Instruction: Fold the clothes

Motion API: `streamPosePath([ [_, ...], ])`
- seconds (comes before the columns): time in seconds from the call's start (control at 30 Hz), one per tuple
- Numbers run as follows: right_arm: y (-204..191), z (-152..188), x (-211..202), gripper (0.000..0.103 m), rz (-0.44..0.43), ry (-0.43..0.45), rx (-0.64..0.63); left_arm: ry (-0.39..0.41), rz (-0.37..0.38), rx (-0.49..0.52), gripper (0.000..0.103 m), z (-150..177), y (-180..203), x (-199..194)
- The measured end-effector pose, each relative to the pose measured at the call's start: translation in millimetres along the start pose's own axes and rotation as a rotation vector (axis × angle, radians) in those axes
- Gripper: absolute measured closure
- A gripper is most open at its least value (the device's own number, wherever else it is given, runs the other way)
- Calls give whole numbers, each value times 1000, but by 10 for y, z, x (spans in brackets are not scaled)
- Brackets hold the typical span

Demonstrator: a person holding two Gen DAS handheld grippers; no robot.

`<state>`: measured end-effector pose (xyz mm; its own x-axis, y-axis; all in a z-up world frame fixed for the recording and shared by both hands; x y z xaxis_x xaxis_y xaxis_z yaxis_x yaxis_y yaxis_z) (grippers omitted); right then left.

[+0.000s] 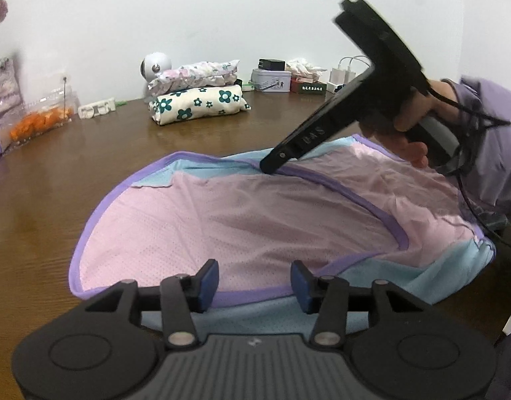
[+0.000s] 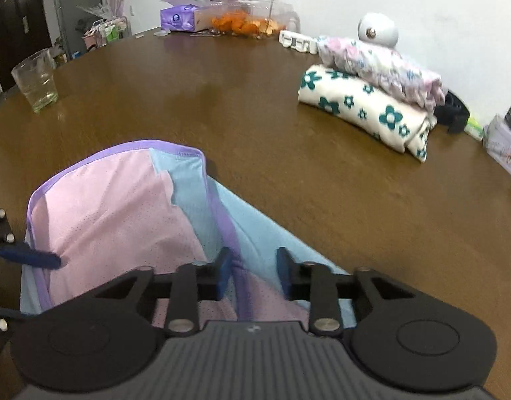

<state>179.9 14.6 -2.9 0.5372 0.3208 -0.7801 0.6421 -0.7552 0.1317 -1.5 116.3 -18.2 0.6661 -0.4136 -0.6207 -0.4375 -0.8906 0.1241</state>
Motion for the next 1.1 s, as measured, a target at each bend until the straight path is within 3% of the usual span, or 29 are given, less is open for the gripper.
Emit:
streamPosePath([
  [0.07,28,-31,68,97,-24,-3,35,3,-4,3,53,18,3,-9],
  [0.33,226,-406,7,99,-76,48,268,12,-9,2,50,49,-7,-40],
  [0.5,287,-395,241,96,-36,25,339,5,-27,-9,46,62,-47,-83],
  [0.53,296,-376,225,93,-24,42,340,4,-33,-18,46,54,-64,-105],
  [0.57,303,-358,180,83,-26,55,339,17,-32,-36,47,21,-82,-146],
  [0.63,277,-332,62,70,-29,68,303,90,48,-61,47,-145,-42,-270],
  [0.73,181,-292,-2,70,-7,63,224,86,209,13,46,-349,223,-156],
  [0.8,129,-247,43,70,-1,41,210,10,228,81,56,-384,369,73],
  [0.87,97,-193,90,73,3,27,208,-85,215,104,81,-337,423,277],
  [1.0,66,-81,140,83,4,16,211,-130,229,65,88,-252,381,278],
  [1.03,70,-68,135,88,8,22,212,-120,217,43,96,-246,350,242],
  [1.07,82,-67,135,97,9,24,217,-104,205,22,97,-252,317,192],
  [1.1,96,-69,129,98,10,28,225,-79,200,9,97,-260,305,118],
])
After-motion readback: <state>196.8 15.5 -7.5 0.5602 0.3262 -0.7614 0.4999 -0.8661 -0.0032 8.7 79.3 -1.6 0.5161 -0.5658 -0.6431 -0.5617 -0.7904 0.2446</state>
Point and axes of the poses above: each gripper's, at about its wrist camera, not at the fingertips, and x roughly the way its jaws point, y to its right, z to its underside, the point moved 5 cm from there along x, roughly the way its jaws point, and after that the axes turned 10 degrees about z, right-handed, at the moved point
